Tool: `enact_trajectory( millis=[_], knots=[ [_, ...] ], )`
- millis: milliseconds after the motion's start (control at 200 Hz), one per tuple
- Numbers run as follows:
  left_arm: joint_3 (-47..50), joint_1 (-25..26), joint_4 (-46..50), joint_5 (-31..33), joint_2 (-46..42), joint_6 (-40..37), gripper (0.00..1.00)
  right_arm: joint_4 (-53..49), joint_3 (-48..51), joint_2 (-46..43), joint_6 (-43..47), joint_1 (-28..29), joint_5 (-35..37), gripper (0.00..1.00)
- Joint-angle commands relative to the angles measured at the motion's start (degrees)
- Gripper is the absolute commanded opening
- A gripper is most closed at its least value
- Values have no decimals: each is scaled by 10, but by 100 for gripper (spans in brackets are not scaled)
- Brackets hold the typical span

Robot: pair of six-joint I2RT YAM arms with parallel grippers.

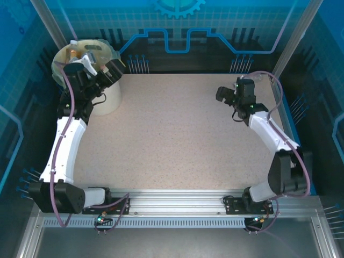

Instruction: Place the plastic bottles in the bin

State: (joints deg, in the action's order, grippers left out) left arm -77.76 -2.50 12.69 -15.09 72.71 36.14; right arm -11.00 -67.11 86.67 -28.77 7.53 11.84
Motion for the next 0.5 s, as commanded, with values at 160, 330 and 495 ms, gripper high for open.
enact_trajectory(
  millis=[160,330,495],
  knots=[
    [82,3,0,-4,-51,-4,99,-34,-194,185,-94,-39,26,100],
    [109,2,15,11,-54,-9,99,-68,-321,315,-151,-43,83,100],
    [139,2,1,15,-71,3,99,-109,-445,432,-174,-46,161,100]
  ],
)
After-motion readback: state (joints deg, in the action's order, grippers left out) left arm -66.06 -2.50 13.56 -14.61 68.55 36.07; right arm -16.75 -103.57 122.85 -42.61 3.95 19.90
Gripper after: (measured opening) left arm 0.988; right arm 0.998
